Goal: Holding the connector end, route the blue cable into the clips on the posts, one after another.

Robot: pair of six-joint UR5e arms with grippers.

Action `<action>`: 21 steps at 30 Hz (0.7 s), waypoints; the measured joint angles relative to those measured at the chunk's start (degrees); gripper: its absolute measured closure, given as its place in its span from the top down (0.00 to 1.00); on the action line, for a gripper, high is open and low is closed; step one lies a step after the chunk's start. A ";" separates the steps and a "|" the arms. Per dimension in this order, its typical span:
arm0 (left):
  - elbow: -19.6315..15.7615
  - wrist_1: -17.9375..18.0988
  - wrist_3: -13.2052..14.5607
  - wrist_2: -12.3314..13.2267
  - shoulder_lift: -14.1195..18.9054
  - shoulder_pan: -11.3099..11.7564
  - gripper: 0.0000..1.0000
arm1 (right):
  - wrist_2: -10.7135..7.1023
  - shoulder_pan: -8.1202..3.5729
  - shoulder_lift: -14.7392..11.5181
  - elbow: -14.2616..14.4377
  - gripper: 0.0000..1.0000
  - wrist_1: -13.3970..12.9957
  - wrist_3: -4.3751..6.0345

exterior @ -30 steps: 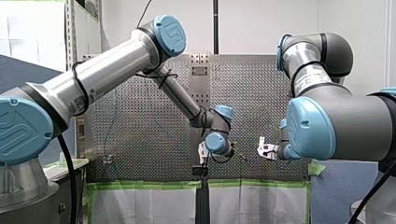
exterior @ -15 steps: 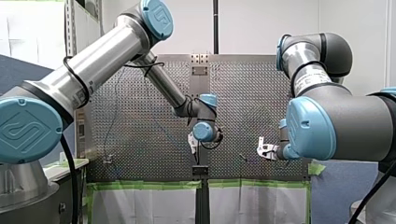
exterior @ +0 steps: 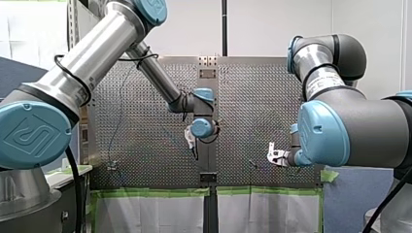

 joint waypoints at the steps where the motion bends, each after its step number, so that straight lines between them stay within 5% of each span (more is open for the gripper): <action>1: -0.53 0.56 0.10 -0.11 0.53 0.00 1.00 | 0.00 0.00 -0.01 -0.01 0.00 0.01 0.00; 11: -6.28 6.15 0.92 -0.68 6.28 0.02 1.00 | 0.00 0.11 -0.03 0.00 0.00 0.04 -0.02; 21: -12.21 6.33 2.00 -0.61 12.22 -0.01 1.00 | 0.00 0.15 -0.03 0.01 0.00 0.04 -0.01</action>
